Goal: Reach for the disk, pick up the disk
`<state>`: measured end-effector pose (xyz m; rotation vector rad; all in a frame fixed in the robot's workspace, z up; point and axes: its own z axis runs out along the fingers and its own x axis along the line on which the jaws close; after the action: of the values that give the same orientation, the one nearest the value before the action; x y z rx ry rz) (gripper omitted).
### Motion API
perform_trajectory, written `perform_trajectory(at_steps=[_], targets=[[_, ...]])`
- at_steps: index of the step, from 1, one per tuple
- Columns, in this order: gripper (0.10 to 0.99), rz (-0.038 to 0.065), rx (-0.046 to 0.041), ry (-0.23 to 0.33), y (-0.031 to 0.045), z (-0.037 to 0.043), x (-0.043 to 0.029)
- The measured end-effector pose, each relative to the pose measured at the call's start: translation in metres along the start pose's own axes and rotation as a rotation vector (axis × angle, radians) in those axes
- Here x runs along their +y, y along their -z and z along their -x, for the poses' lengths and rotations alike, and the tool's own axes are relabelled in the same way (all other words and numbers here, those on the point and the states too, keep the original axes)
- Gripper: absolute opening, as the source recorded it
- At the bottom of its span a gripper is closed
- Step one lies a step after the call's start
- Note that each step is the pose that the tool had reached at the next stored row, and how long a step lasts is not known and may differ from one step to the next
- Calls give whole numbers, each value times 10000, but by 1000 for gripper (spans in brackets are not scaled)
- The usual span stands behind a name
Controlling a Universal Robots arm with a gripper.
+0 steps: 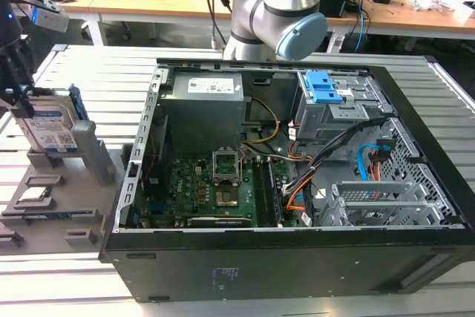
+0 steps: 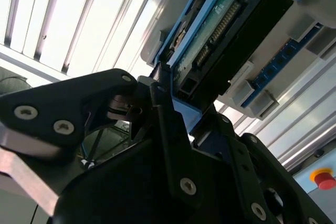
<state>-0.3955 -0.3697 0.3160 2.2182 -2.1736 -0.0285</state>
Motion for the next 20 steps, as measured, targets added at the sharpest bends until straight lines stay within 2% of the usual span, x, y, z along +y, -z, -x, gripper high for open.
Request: perform_trajectory(at_steps=[6, 20], targets=[[369, -2, 1, 0, 167, -2, 6], [369, -1, 2, 0, 454, -5, 17]])
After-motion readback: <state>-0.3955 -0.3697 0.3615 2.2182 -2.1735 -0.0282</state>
